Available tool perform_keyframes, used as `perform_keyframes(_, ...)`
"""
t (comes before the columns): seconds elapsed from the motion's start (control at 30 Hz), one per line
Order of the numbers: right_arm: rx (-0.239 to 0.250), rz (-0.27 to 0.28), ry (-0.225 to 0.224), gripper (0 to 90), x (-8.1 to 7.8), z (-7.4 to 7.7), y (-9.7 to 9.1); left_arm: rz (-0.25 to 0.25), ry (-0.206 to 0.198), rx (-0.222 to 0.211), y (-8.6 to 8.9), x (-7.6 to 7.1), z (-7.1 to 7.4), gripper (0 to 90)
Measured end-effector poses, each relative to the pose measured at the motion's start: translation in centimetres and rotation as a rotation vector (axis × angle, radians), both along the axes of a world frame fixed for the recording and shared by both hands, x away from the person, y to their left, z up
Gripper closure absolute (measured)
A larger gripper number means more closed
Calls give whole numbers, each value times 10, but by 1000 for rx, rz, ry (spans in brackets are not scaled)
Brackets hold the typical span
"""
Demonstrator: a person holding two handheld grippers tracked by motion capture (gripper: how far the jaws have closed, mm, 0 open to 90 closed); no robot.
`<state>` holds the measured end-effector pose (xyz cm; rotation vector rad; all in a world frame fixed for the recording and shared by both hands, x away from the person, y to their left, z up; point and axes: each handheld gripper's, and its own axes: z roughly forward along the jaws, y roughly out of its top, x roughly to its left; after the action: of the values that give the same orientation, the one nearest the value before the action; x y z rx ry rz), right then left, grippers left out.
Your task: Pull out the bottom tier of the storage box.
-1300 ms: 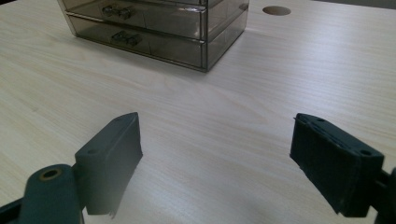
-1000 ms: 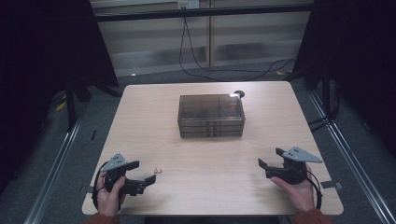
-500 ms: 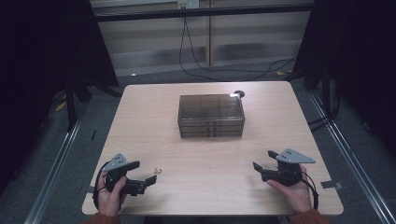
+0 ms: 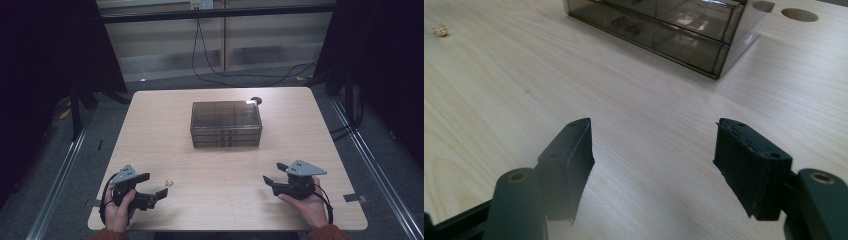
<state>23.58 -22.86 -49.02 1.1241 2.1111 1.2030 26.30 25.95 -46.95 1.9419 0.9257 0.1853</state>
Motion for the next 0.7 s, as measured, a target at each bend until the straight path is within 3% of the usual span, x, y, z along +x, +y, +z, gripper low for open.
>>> perform_keyframes(0.27, -15, 40, -24, 328, 1, 1, 12, 0, -2, 2, 0, 0, 0, 24)
perform_keyframes(0.7, -37, 88, -5, 330, 17, 3, 39, -8, -1, 2, -1, 0, 0, 24)
